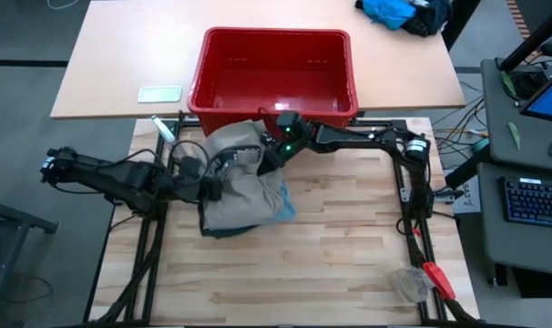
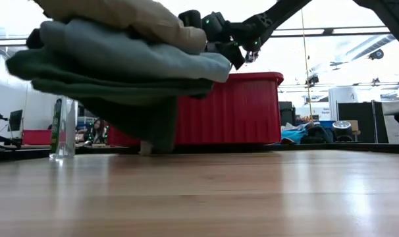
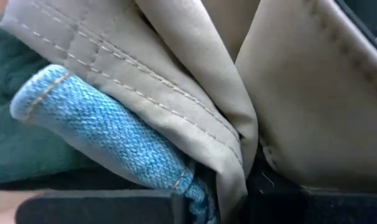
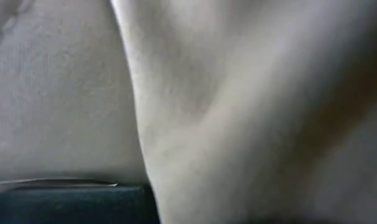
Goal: Fold Laundry from Bin
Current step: Put the stacked folded clothes into the red bin
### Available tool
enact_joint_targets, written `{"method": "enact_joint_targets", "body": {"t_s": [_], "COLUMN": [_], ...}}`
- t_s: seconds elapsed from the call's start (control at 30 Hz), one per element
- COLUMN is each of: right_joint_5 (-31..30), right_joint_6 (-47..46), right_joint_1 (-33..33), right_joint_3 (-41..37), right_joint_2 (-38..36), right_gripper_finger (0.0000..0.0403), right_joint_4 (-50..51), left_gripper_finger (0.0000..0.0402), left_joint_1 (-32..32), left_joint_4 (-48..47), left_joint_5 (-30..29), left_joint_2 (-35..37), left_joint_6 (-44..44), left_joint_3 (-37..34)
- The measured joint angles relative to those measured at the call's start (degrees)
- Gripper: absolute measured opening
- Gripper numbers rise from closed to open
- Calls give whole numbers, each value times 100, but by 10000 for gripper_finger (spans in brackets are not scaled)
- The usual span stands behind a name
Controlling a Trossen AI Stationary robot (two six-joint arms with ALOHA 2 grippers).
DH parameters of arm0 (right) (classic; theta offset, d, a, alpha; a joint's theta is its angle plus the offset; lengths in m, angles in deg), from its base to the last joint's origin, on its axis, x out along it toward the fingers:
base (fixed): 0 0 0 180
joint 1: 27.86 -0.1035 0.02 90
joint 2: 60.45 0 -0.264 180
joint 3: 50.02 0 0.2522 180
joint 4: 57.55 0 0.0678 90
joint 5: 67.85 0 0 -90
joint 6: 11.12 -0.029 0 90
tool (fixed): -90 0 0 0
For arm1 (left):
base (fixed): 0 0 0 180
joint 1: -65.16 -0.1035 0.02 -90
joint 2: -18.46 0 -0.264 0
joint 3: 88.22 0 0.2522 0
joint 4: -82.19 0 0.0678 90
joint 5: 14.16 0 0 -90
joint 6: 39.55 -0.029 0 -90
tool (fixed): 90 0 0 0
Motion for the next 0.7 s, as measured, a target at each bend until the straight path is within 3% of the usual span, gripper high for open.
{"method": "enact_joint_targets", "body": {"t_s": [0.17, 0.37, 0.5, 0.7], "right_joint_5": [-13, -17, -47, -187], "right_joint_6": [305, 460, 833, 1399], "right_joint_1": [112, 300, 476, 732], "right_joint_3": [0, 8, 276, 825], "right_joint_2": [-304, -625, -687, -686], "right_gripper_finger": [89, 89, 89, 89], "right_joint_4": [43, 175, 484, 1160], "left_gripper_finger": [36, 36, 36, 36], "left_joint_1": [-10, -261, -419, -905], "left_joint_4": [-30, -123, -239, -841], "left_joint_5": [-674, -863, -1403, -1432], "left_joint_2": [-290, -742, -1170, -1858], "left_joint_6": [-873, -1500, -2198, -2801], "left_joint_3": [533, 1133, 1658, 2602]}}
